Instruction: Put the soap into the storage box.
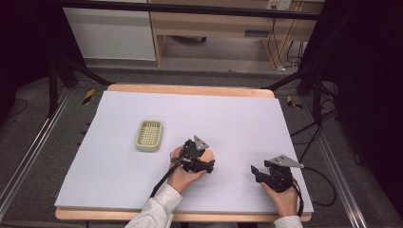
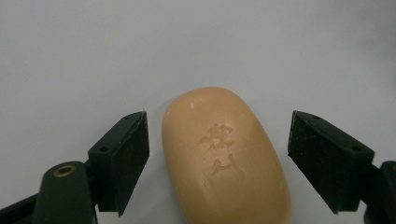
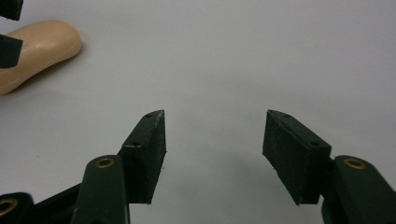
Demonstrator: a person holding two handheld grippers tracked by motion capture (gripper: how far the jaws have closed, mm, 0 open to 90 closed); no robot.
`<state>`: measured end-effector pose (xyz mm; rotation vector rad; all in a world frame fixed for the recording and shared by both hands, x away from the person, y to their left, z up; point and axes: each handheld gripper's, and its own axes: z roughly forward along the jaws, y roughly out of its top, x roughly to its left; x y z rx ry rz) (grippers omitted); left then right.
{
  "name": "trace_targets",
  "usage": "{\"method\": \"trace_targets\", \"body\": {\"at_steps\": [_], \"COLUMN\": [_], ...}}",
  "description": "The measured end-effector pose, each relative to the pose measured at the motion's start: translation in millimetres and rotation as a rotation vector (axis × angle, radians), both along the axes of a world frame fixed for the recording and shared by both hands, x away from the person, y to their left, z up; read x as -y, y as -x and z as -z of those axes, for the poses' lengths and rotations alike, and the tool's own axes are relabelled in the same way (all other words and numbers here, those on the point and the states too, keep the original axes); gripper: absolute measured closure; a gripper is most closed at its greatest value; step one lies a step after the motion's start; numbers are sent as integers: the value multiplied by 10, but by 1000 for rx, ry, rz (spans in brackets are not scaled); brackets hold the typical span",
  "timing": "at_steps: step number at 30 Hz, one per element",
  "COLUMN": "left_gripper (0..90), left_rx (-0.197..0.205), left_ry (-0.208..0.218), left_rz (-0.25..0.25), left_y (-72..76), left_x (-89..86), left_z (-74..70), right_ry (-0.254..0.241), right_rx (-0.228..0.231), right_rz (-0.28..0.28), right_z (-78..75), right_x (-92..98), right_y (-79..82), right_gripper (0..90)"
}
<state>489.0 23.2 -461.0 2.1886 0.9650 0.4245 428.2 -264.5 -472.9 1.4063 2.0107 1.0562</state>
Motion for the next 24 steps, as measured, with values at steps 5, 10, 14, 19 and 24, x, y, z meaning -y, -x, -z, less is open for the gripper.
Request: {"method": "trace_targets", "body": {"at_steps": [5, 10, 14, 19, 24], "left_gripper": [198, 203, 227, 253, 270], "left_rx": [-18, -44, -69, -82, -95], "left_ry": [-16, -21, -11, 0, 0], "left_rz": [-12, -16, -17, -24, -17], "left_y": [-33, -56, -62, -56, -49], "left_x": [21, 33, 34, 18, -9], "left_z": [39, 75, 97, 105, 99], "right_ry": [-1, -2, 0, 3, 13], "right_rx": [-7, -7, -8, -11, -12], "right_rz": [0, 0, -1, -2, -3], "right_z": [1, 1, 2, 6, 10], "right_x": [-2, -2, -1, -5, -4], "right_y": [-1, 0, 0, -1, 4], "right_gripper": [394, 394, 394, 394, 394]}}
